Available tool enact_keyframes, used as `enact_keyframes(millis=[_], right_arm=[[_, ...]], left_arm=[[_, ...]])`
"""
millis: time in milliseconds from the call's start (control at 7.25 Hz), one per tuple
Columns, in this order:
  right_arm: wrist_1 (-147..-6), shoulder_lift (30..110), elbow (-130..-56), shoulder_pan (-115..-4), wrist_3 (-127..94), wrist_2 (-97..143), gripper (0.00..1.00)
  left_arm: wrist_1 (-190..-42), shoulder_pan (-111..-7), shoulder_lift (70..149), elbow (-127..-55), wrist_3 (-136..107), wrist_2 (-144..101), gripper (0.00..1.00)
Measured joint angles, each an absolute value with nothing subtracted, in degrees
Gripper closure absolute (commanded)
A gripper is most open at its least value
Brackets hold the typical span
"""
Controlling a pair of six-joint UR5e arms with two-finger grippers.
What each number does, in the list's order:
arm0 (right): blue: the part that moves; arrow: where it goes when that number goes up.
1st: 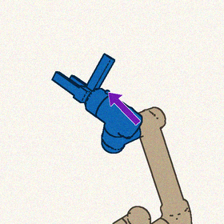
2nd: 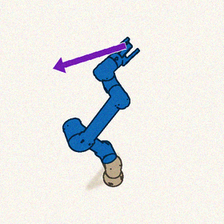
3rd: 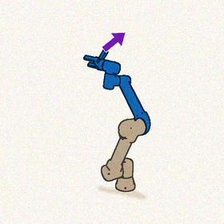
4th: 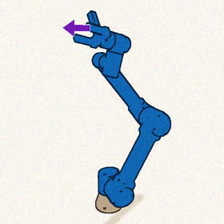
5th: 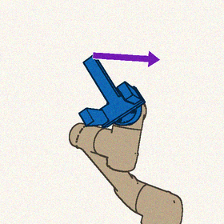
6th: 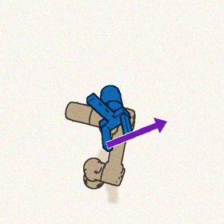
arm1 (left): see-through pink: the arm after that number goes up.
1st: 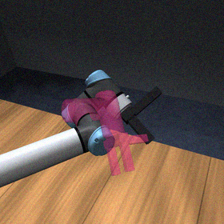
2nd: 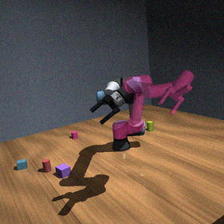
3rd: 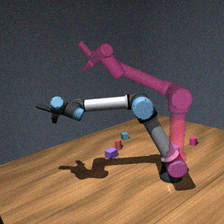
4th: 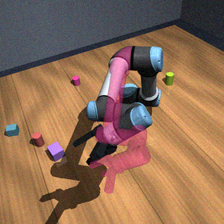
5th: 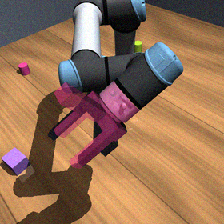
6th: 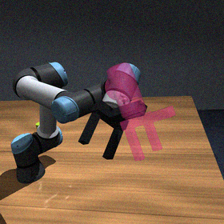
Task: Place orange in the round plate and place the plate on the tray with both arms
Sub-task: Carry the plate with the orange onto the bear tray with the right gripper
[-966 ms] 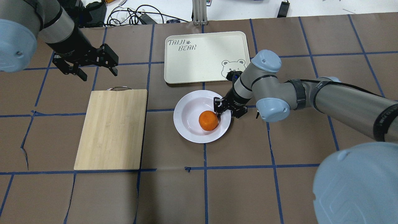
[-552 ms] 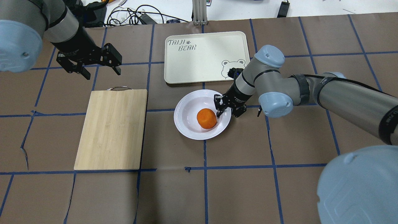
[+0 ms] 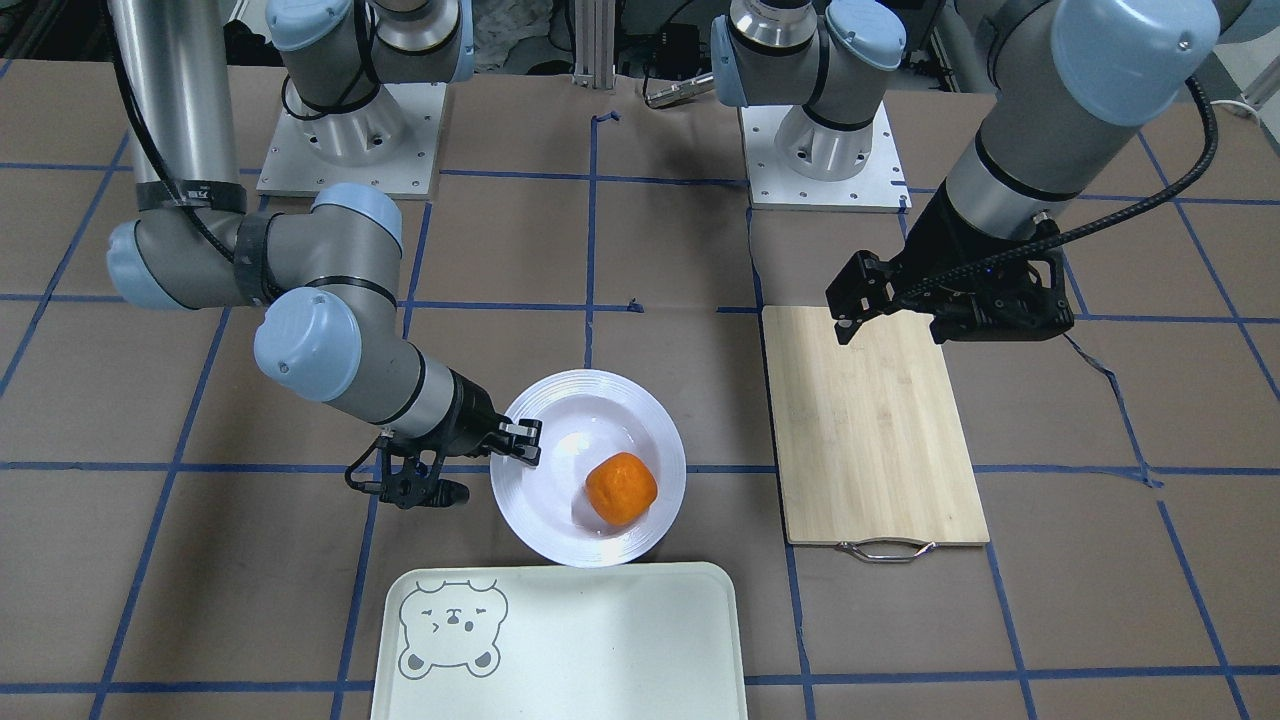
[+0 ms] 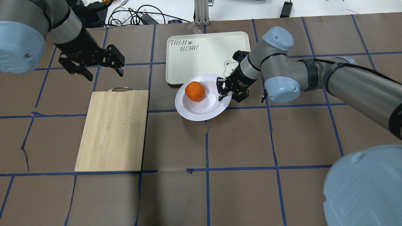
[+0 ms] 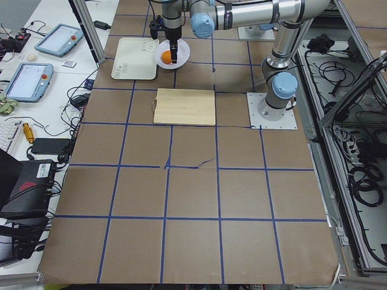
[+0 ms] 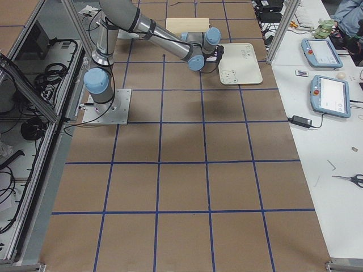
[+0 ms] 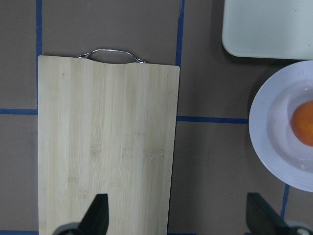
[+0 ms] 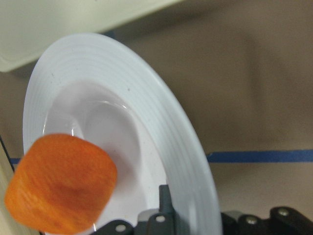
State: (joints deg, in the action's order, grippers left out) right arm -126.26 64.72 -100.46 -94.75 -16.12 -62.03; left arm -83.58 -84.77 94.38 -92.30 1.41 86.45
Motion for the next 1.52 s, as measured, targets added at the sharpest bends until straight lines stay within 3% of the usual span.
enact_keyframes(millis=[414,690,966,1103,1241,1517], right_arm=[[-127.1,60.3,-89.4,-94.1,-16.8,-61.8,1.00],[-127.3,50.4,-77.2,-93.9,-18.1,-61.7,1.00],[-127.4,43.4,-69.9,-93.9,-19.1,-61.7,1.00],[-127.4,42.1,-69.0,-93.8,-19.4,-61.7,0.45],[-127.4,41.7,-68.9,-93.7,-20.1,-62.1,0.00],[-127.0,43.0,-69.3,-93.3,-23.0,-63.8,0.00]], left_arm=[[-83.6,-84.8,94.1,-92.5,1.4,86.5,0.00],[-83.6,-84.9,94.0,-92.6,1.4,86.5,0.00],[-83.6,-85.0,94.0,-92.7,1.4,86.5,0.00],[-83.7,-85.0,94.0,-92.7,1.4,86.5,0.00],[-83.7,-85.0,94.1,-92.7,1.4,86.6,0.00],[-83.7,-85.0,94.2,-92.7,1.4,86.6,0.00]])
